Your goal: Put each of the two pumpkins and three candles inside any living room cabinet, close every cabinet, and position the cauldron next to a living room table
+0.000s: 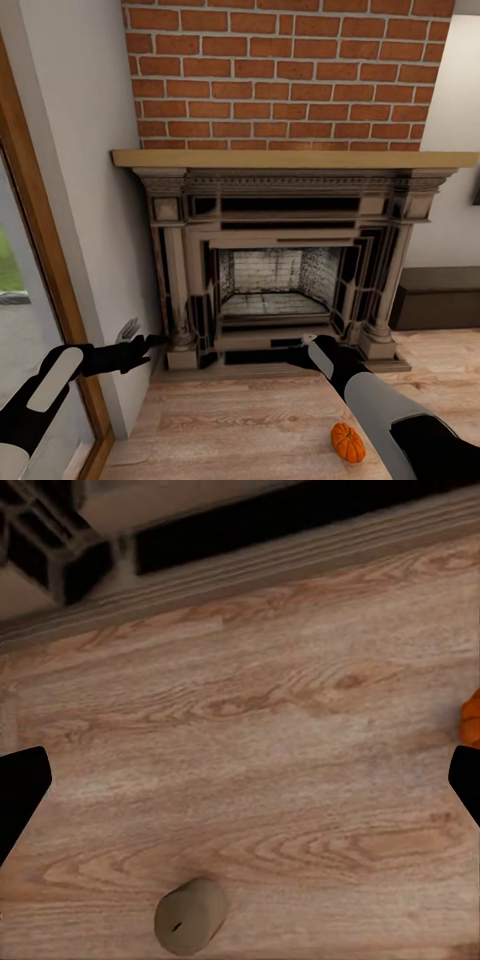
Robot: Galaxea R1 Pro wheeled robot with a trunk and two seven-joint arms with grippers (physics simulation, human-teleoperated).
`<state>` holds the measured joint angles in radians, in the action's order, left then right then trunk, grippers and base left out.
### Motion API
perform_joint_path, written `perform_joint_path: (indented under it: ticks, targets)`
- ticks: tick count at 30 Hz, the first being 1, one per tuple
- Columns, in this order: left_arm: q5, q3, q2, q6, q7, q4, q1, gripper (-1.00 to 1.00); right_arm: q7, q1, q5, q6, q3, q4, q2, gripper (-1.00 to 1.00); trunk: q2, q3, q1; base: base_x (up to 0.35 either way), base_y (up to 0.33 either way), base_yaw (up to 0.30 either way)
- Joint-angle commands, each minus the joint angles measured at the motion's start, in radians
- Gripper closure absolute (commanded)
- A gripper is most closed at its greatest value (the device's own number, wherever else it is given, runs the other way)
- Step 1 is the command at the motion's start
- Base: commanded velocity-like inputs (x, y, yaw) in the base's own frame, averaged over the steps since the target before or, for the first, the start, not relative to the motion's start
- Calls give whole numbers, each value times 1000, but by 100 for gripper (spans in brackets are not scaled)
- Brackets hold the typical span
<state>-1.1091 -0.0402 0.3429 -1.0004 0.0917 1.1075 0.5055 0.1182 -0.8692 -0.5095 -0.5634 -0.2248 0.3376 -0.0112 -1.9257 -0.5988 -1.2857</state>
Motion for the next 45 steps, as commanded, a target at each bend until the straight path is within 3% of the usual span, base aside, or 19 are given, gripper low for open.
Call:
perform_joint_path:
  ticks: [1, 5, 12, 45]
  targets:
    - [9, 0, 1, -1, 10, 1, 1, -100, 8, -1, -11, -14, -7, 2, 1, -100, -1, -1, 0, 76, 3, 0]
    - [9, 4, 2, -1, 11, 6, 1, -100, 9, -1, -8, -95, -8, 1, 0, -100, -1, -1, 0, 22, 1, 0]
    - [8, 8, 2, -1, 11, 6, 1, -100, 25, -1, -7, -111, -8, 0, 0, -100, -1, -1, 0, 2, 0, 0]
    - [7, -5, -13, -1, 11, 3, 1, -100, -6, 6, -28, -40, -2, 17, 1, -100, -232, -105, -127, 0, 0, 0]
